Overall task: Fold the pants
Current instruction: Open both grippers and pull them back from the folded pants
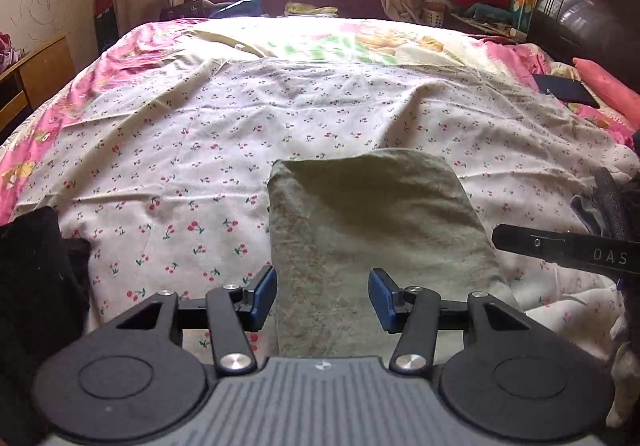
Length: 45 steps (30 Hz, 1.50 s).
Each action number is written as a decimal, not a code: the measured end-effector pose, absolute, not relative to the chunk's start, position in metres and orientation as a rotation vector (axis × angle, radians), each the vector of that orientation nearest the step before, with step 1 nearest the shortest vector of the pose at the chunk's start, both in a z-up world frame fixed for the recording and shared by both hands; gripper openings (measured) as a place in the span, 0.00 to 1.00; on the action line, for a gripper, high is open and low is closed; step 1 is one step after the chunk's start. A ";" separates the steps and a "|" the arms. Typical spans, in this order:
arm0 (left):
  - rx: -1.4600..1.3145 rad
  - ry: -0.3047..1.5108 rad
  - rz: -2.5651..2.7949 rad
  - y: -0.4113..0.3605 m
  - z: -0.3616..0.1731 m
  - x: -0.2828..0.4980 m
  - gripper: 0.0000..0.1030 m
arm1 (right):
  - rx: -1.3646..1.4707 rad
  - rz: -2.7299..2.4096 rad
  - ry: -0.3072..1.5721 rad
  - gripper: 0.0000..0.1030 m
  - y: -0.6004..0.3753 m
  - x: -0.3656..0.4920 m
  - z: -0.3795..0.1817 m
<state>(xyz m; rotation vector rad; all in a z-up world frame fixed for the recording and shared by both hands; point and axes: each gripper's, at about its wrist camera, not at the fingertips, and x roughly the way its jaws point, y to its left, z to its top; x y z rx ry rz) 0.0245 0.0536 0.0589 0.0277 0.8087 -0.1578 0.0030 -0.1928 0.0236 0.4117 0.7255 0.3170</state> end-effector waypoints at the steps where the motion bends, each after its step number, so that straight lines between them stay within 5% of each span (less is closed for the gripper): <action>1: 0.024 0.801 -0.158 0.055 0.059 0.035 0.63 | 0.408 0.322 0.723 0.48 -0.190 0.009 0.026; 10: -0.012 0.819 -0.132 0.072 0.013 0.134 0.64 | 0.363 0.313 0.778 0.47 -0.161 0.109 0.004; 14: -0.124 0.908 -0.121 0.093 -0.021 0.159 0.76 | 0.342 0.269 0.868 0.46 -0.153 0.141 -0.025; 32: -0.050 0.897 -0.129 0.068 0.009 0.029 0.77 | 0.367 0.241 0.841 0.51 -0.179 -0.001 0.002; 45: -0.020 0.880 -0.120 0.055 0.009 -0.001 0.77 | 0.278 0.228 0.863 0.52 -0.162 -0.024 -0.002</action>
